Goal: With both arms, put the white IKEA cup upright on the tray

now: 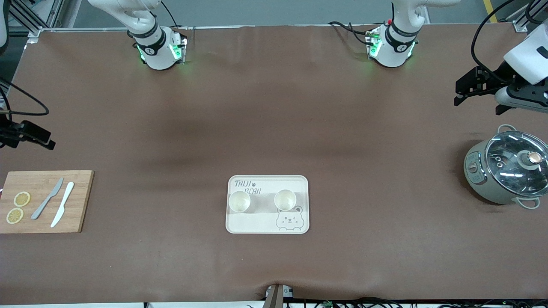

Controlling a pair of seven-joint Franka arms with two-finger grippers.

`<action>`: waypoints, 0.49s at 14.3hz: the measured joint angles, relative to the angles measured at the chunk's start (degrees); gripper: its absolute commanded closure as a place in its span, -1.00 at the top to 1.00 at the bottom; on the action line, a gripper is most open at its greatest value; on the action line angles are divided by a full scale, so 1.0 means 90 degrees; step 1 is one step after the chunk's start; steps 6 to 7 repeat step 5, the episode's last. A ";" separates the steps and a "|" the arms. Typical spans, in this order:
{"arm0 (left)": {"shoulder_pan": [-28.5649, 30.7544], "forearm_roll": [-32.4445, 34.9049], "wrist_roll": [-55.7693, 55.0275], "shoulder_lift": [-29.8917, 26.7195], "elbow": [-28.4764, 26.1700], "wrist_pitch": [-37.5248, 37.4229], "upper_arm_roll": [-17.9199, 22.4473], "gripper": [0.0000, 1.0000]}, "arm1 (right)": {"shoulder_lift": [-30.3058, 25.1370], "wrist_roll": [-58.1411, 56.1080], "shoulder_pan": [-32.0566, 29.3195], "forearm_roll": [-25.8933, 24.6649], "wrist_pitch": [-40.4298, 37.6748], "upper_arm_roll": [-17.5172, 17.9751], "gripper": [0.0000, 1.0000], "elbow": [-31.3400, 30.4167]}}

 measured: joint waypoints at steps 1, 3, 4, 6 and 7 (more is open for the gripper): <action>0.0004 0.0000 0.0000 0.0005 0.0000 -0.0001 0.0000 1.00 | -0.0087 0.0000 0.0000 0.0000 0.0007 0.0005 1.00 -0.0087; 0.0019 0.0000 0.0000 0.0016 0.0000 -0.0002 0.0001 1.00 | -0.0156 0.0002 0.0000 0.0002 0.0007 0.0015 1.00 -0.0124; 0.0023 0.0000 0.0000 0.0021 0.0000 -0.0002 0.0001 1.00 | -0.0166 0.0004 0.0000 0.0004 0.0006 0.0021 1.00 -0.0115; 0.0024 0.0000 0.0000 0.0025 0.0000 -0.0002 0.0001 1.00 | -0.0170 0.0004 0.0000 0.0006 0.0000 0.0027 1.00 -0.0088; 0.0024 0.0000 0.0000 0.0025 0.0000 -0.0002 0.0001 1.00 | -0.0170 0.0004 0.0000 0.0006 0.0000 0.0027 1.00 -0.0088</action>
